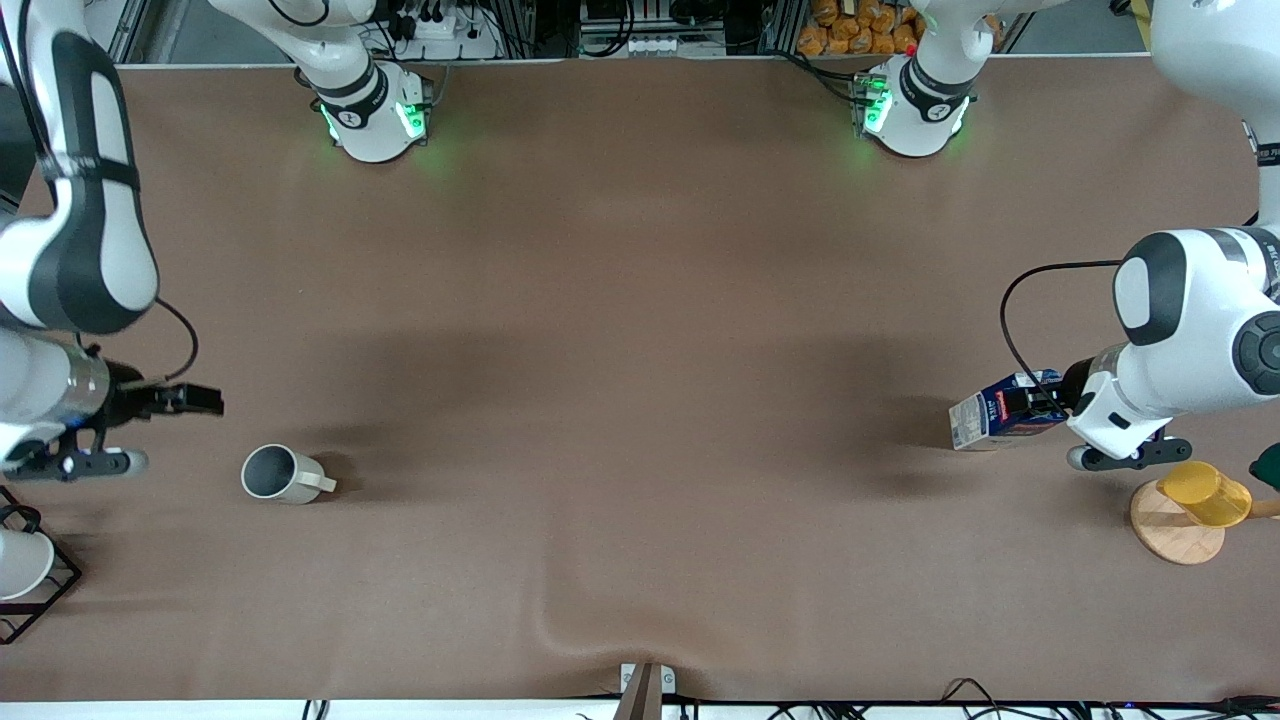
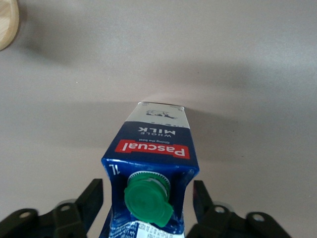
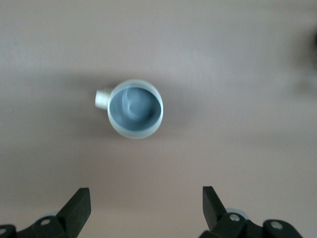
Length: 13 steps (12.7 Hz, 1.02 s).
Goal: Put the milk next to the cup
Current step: 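Close the right gripper on the white mug rim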
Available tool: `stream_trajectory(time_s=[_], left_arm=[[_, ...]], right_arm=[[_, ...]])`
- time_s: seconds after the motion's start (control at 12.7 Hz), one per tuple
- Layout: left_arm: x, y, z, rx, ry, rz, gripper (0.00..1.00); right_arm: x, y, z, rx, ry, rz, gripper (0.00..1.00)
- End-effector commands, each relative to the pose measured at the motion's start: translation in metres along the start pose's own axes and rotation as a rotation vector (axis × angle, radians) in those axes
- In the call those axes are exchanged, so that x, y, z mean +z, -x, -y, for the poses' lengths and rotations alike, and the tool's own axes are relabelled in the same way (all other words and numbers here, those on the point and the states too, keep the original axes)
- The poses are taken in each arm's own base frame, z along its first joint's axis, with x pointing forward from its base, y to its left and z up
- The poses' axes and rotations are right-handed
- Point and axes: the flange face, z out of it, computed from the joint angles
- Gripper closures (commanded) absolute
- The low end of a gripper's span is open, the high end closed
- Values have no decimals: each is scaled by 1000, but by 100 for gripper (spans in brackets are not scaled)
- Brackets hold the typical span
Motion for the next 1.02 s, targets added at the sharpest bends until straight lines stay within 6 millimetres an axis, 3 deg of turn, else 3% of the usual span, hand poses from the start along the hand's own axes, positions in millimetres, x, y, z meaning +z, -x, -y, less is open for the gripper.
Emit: stream_trajectory(time_s=[0.0,0.24,0.39,0.71,0.95], left_arm=[[-2,-2,1,18,-16,-12,27],[-3,-2,0,19,-16,-15,38],[-5,-3,-1,20,-16,-18,44],[-20,-3,-11,22,-13,-43,55],[-42,1,-37,56,-12,-67,57]], right_arm=[[38,-28,-5,-185,9,-20,0],[61,-49,-8,-505,62,-124,0],[80,-51,-14,-660,66,-123,0],[122,-49,-15,-692,23,-73,0],[166,-54,10,-717,-10,-26,0]])
